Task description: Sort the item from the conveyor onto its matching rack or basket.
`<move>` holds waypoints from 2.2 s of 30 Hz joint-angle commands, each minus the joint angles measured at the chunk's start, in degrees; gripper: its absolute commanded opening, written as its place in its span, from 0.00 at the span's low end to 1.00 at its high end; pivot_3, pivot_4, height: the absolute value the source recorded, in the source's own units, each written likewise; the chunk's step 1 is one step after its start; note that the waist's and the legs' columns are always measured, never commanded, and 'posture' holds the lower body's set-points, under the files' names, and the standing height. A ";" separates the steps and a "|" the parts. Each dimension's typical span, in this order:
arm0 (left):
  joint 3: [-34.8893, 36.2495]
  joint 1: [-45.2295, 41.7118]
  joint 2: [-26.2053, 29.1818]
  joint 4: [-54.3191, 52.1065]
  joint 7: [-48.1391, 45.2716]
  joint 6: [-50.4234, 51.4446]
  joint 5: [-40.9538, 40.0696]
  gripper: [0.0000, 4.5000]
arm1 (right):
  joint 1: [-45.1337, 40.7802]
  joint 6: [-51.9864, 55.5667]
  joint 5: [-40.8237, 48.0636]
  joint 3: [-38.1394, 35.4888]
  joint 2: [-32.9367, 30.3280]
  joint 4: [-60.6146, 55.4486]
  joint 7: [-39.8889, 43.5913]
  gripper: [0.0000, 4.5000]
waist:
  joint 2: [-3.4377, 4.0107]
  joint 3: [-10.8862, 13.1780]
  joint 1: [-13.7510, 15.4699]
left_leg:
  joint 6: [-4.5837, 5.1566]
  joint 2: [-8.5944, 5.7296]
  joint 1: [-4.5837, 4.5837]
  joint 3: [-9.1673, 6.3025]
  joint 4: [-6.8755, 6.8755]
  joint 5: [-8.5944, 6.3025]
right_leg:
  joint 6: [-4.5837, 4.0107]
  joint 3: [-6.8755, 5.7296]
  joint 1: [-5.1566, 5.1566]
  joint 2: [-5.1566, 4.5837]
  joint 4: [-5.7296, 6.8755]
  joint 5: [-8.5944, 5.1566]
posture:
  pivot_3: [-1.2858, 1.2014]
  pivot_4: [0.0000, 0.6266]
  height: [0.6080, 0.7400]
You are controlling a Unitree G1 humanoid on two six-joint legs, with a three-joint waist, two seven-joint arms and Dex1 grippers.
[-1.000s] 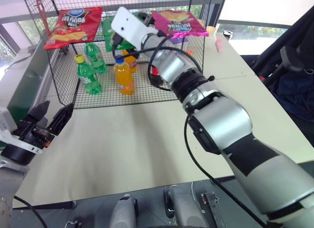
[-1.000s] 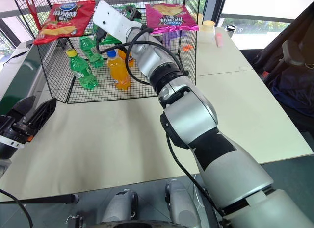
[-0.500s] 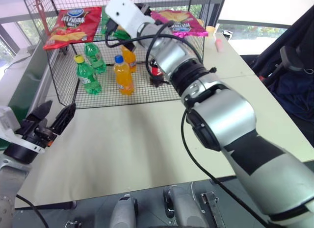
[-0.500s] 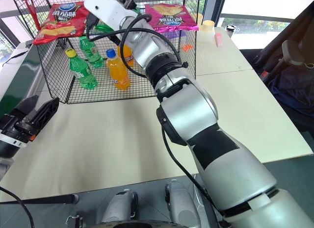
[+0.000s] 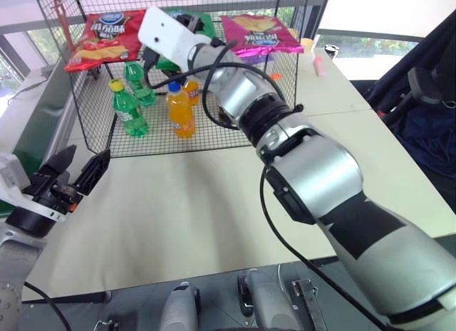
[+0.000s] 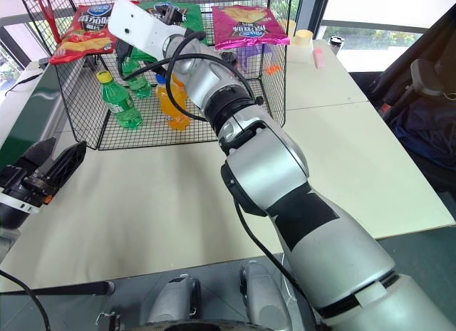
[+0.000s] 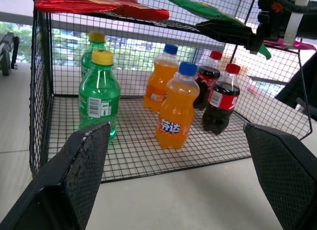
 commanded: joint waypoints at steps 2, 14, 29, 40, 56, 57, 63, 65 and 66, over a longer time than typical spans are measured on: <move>0.50 -0.26 0.21 -0.89 0.22 -1.29 0.36 1.00 | -1.18 -0.90 -0.01 -0.46 -0.35 -0.91 -0.98 1.00 | 0.00 0.00 0.00 | 0.00 0.00 0.00 0.00 0.00 0.00 | 0.00 0.00 0.00 0.00 0.00 0.00 | 0.52 0.24 1.00; 0.24 -0.45 0.30 -0.76 0.30 -1.24 0.65 1.00 | -1.65 -2.42 -1.80 1.03 -1.16 -1.14 -1.70 0.47 | 0.00 0.00 0.00 | 0.00 0.00 0.00 0.00 0.00 0.00 | 0.00 0.00 0.00 0.00 0.00 0.00 | 0.52 0.24 1.00; -0.47 -1.71 -0.06 0.00 -0.04 -1.48 1.70 1.00 | -2.60 -9.31 -12.41 10.40 -2.55 -0.43 -10.91 0.00 | 0.00 0.00 -0.02 | 0.00 0.00 0.00 0.00 -0.01 0.00 | 0.00 0.00 -0.02 0.00 0.01 0.00 | 0.52 0.24 1.00; -0.41 -1.19 -0.68 -0.65 0.57 -2.02 2.13 1.00 | 0.32 -11.82 -24.49 22.74 -2.76 1.24 -19.92 0.00 | -0.01 0.00 0.00 | 0.00 0.00 0.00 0.00 0.00 0.00 | 0.00 0.01 -0.01 -0.01 0.01 0.00 | 0.52 0.24 1.00; -0.98 -1.64 -0.70 -0.60 1.02 -2.18 2.47 1.00 | 0.27 -5.96 -28.45 25.81 -5.33 2.15 -24.03 0.00 | -0.01 0.00 0.01 | 0.00 0.00 0.01 -0.01 0.00 0.00 | 0.01 0.00 -0.03 -0.01 0.04 0.01 | 0.52 0.24 1.00; -1.07 -1.86 -0.68 -0.48 1.00 -2.15 2.53 1.00 | 0.33 -5.18 -27.79 25.04 -5.32 2.18 -23.66 0.00 | -0.01 0.00 0.01 | 0.00 0.00 0.00 -0.01 0.00 0.00 | 0.00 0.00 -0.02 -0.01 0.04 0.01 | 0.52 0.24 1.00; -1.26 -2.21 -0.76 -0.32 0.89 -2.19 2.70 1.00 | 1.11 -3.23 -24.29 21.24 -4.79 2.13 -22.22 0.00 | -0.01 -0.01 0.01 | 0.00 -0.01 0.00 -0.01 0.00 0.00 | 0.02 0.00 -0.02 -0.01 0.03 0.02 | 0.52 0.24 1.00; -1.24 -2.23 -0.78 -0.31 0.88 -2.16 2.70 1.00 | 1.33 -2.96 -23.26 20.05 -4.77 2.12 -21.96 0.00 | -0.01 -0.01 0.02 | 0.00 -0.01 0.00 -0.01 0.00 0.00 | 0.03 0.00 -0.02 -0.01 0.03 0.02 | 0.52 0.24 1.00; -1.23 -2.25 -0.76 -0.29 0.89 -2.16 2.75 1.00 | 1.41 -2.91 -22.79 19.51 -4.79 2.10 -21.96 0.00 | -0.01 -0.01 0.01 | 0.00 -0.01 0.00 -0.01 0.00 0.00 | 0.09 0.00 -0.02 -0.01 0.03 0.06 | 0.52 0.24 1.00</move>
